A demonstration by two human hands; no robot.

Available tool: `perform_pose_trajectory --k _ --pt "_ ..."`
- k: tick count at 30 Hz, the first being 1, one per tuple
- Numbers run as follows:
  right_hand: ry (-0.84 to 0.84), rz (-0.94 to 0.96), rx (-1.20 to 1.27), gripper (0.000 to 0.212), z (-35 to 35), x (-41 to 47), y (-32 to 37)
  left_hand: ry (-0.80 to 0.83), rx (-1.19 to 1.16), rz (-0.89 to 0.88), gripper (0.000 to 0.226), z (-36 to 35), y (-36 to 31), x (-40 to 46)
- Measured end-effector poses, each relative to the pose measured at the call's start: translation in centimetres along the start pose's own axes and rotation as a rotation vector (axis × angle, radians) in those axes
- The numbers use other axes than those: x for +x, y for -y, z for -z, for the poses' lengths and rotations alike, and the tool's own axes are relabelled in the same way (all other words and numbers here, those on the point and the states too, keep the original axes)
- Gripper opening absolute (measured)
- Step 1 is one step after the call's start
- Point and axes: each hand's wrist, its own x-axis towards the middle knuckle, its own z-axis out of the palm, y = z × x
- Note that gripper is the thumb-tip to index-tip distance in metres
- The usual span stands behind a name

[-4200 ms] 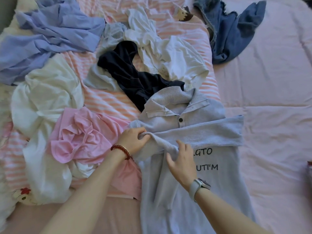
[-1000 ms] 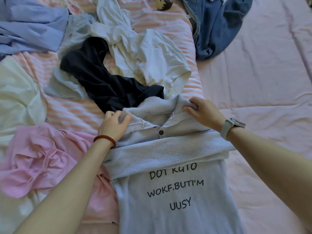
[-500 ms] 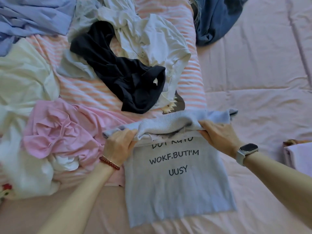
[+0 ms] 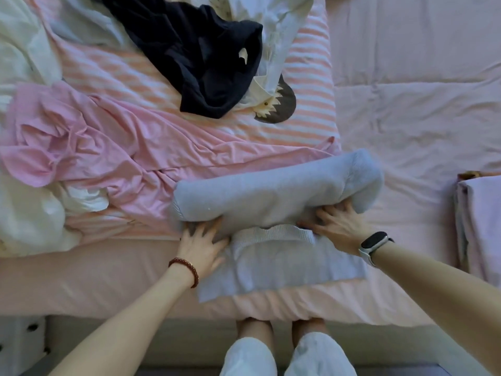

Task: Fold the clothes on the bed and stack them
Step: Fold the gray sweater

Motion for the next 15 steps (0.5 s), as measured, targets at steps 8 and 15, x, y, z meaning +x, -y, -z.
perform_pose_trajectory --k 8,15 --pt "-0.321 -0.015 0.213 0.02 3.9 0.2 0.8 -0.629 -0.172 -0.055 0.02 4.2 -0.7 -0.4" --pt "0.026 -0.305 0.307 0.055 7.3 6.0 -4.8 -0.051 -0.306 0.286 0.077 8.6 3.4 6.3"
